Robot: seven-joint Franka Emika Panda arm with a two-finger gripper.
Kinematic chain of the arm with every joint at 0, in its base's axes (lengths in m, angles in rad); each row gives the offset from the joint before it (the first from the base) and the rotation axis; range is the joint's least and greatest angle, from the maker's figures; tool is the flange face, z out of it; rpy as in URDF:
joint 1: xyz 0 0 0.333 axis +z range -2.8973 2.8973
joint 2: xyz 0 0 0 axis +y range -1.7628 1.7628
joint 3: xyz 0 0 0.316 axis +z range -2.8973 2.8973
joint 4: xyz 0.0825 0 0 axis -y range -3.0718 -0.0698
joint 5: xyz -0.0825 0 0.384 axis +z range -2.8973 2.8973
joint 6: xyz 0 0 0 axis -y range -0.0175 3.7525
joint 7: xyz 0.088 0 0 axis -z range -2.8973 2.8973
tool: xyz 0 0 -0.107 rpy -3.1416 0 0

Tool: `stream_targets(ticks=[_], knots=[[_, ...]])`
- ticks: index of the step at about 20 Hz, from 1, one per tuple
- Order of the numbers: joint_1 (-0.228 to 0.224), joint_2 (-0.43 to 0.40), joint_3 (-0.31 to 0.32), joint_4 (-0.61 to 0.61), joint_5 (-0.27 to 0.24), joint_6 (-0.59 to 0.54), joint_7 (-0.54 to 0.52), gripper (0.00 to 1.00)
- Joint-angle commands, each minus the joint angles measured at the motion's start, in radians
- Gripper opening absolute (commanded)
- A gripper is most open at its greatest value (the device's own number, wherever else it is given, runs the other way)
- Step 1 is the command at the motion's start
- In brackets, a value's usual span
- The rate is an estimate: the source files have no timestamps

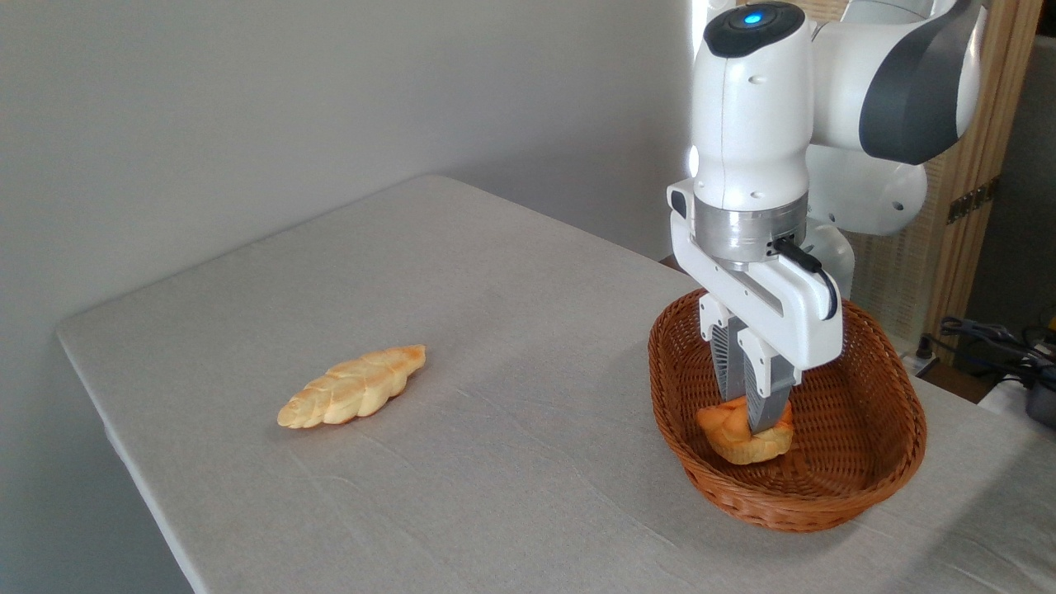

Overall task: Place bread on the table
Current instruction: 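Lift the orange bun out and carry it beside the braided loaf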

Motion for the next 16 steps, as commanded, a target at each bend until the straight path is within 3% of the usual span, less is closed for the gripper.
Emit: stream_targets(ticks=[1,4,7,10,12,13,16], knots=[[-0.017,-0.009,-0.008,0.088,0.008,-0.139,0.009,0.17],[-0.057,0.003,-0.008,0.207,-0.014,-0.216,0.016,0.17],[-0.106,0.047,-0.008,0.312,-0.158,-0.199,0.001,0.18],[-0.242,0.151,-0.008,0.389,-0.231,-0.085,-0.022,0.19],[-0.313,0.22,-0.008,0.386,-0.235,0.055,-0.158,0.21],[-0.336,0.271,-0.01,0.389,-0.242,0.104,-0.294,0.28],[-0.341,0.404,-0.082,0.415,-0.269,0.137,-0.451,0.39]])
